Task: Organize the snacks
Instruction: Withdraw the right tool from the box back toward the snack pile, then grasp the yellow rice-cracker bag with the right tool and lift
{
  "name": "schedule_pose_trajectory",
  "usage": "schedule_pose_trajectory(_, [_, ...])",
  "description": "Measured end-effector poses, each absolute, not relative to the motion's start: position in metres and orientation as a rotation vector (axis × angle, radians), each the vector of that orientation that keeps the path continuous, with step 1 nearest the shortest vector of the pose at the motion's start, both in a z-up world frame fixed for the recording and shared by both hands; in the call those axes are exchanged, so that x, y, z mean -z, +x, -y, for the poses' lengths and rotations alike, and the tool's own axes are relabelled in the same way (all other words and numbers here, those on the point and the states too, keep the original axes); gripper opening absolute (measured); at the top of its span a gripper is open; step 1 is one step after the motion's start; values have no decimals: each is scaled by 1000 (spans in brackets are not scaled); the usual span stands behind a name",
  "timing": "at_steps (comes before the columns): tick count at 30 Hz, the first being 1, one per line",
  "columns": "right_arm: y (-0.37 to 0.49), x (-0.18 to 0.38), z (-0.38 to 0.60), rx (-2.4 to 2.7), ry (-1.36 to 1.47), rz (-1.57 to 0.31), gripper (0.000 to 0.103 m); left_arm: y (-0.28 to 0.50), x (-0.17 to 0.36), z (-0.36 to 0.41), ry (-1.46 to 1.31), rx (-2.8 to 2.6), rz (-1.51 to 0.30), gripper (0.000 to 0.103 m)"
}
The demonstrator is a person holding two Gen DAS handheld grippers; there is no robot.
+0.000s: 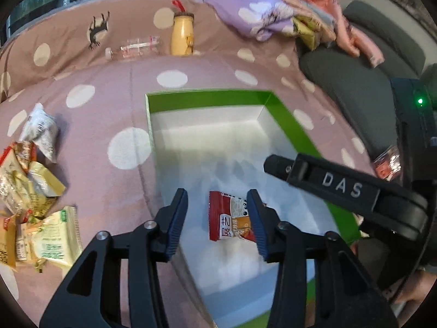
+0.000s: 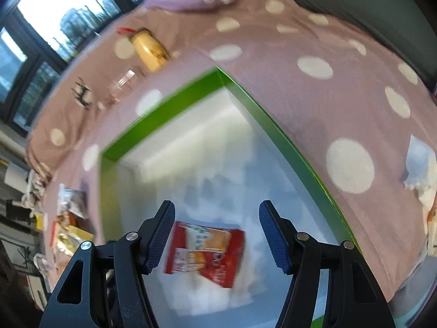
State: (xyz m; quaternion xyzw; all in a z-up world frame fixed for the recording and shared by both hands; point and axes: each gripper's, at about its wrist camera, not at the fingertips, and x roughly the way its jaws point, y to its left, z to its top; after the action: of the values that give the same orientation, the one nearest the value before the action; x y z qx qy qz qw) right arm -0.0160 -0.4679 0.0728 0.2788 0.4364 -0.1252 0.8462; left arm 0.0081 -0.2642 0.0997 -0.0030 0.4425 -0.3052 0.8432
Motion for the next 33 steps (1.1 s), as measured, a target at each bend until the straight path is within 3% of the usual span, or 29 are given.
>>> schedule_pose_trajectory(3, [-24,-92,456,219,572,-846,67,0,-116,238,-49,638,-892,61])
schedule_pose_trajectory(5, [-27,-104,440,182,534,-801,80,-4,-123,220,-82,625,-867,76])
schedule_pose_trajectory(10, [-26,-125,397,44,468,-715,85,-7,-134,160,-167,525,-814,90])
schedule_pose_trajectory(24, [-13,-119,280,-186,280,-725,88,-16,-120,10,-251,237,-803,91])
schedule_pose_trajectory(33, [6,-84,242,-333,351,-880,88,-5,-72,-34,-361,158,-936,90])
